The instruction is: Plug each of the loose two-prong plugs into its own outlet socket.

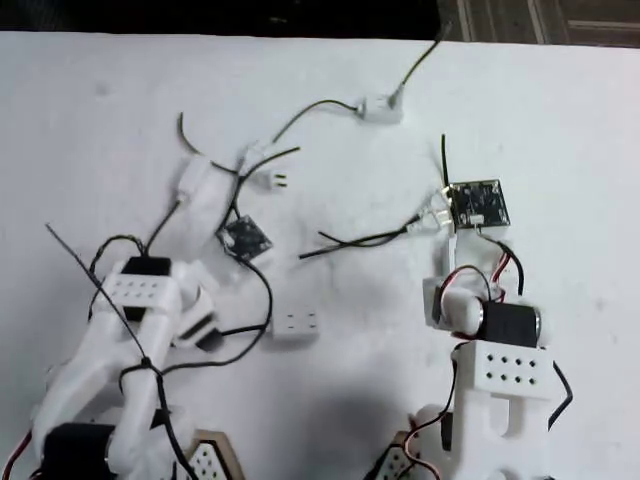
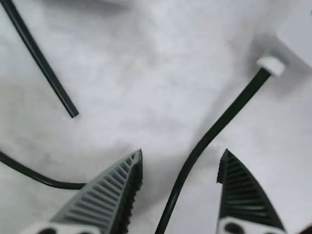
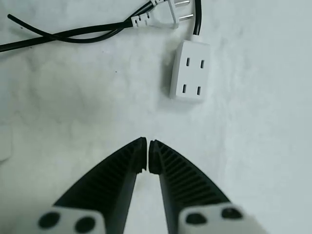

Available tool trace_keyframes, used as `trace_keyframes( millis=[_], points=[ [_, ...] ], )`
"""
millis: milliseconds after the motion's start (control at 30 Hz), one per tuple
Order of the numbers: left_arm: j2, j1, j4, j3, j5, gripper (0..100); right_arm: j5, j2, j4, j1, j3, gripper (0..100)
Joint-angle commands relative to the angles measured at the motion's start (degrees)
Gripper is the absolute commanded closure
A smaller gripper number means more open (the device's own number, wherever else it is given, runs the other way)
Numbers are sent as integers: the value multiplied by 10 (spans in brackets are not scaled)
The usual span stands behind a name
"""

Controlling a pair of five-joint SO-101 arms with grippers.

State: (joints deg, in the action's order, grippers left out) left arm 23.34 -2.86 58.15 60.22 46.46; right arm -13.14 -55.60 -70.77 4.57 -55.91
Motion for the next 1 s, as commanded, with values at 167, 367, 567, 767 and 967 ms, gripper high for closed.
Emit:
trace_keyframes(
  millis=[167,367,567,767,967],
  points=[
    [-4,51,3,6,42,877,-6,-4,9,-2,3,981],
    [-92,58,32,-55,42,937,-6,-4,9,-2,3,981],
    [-150,57,52,-117,43,959,-7,-4,9,-2,3,981],
    [-150,63,-1,-139,48,961,-7,-4,9,-2,3,981],
    [-149,59,0,-149,45,856,-7,-4,9,-2,3,981]
  ],
)
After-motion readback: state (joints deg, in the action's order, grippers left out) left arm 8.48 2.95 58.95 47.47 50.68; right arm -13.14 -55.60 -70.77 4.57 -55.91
